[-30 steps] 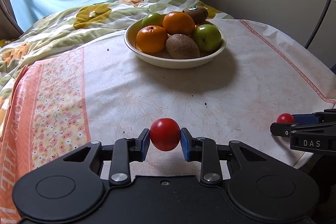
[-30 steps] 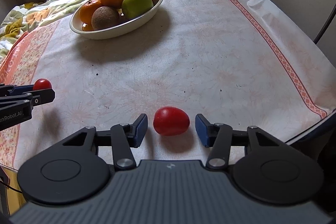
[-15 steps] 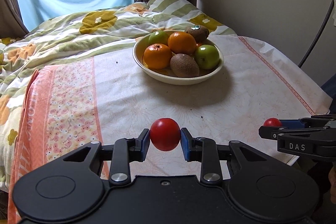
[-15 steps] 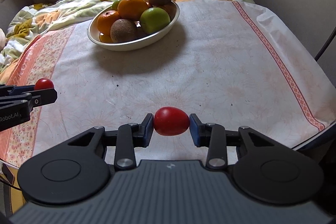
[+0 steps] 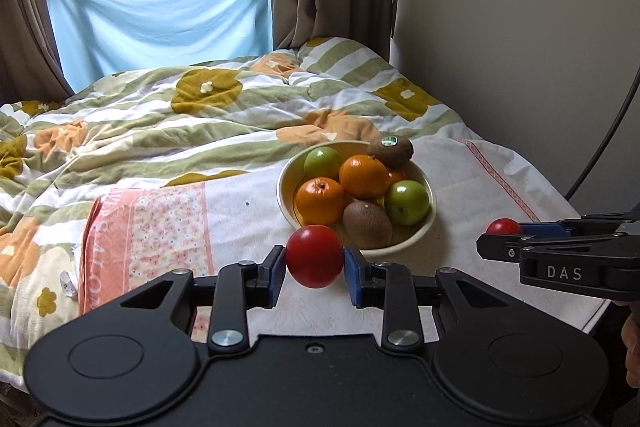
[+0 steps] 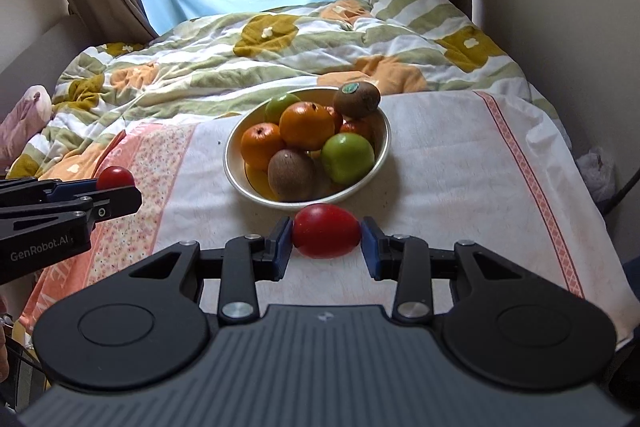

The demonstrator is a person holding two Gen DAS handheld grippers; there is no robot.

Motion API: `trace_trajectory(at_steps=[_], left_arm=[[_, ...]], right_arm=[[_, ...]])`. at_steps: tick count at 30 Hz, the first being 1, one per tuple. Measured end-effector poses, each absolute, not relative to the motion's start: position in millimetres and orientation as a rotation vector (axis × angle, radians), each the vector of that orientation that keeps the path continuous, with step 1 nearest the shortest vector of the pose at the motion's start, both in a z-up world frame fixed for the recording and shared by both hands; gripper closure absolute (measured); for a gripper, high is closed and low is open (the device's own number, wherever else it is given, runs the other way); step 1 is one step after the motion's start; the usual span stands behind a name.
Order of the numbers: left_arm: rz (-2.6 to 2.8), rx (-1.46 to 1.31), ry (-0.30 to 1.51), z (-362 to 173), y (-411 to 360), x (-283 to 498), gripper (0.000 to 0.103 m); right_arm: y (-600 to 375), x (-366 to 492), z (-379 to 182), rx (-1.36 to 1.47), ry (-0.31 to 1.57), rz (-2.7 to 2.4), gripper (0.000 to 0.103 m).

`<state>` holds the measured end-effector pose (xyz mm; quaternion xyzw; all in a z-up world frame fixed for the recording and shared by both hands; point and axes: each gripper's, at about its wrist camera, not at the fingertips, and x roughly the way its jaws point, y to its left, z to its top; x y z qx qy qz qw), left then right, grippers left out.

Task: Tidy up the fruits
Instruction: 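Carry both cherry tomatoes into the bowl and open both tools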

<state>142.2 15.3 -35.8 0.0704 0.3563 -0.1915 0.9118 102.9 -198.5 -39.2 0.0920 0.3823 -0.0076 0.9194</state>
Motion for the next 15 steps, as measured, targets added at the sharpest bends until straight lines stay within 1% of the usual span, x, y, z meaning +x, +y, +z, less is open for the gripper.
trace_trajectory(at_steps=[8,15], left_arm=[[-0.365,0.138,0.731,-28,-13,194,0.068],[-0.326,0.148,0.769,-48,-42,256,0.068]], right_arm=[[-223,163,-31,0.175,0.779,0.041,0.052],[-243,218,-45,0.155,0.815,0.094,0.052]])
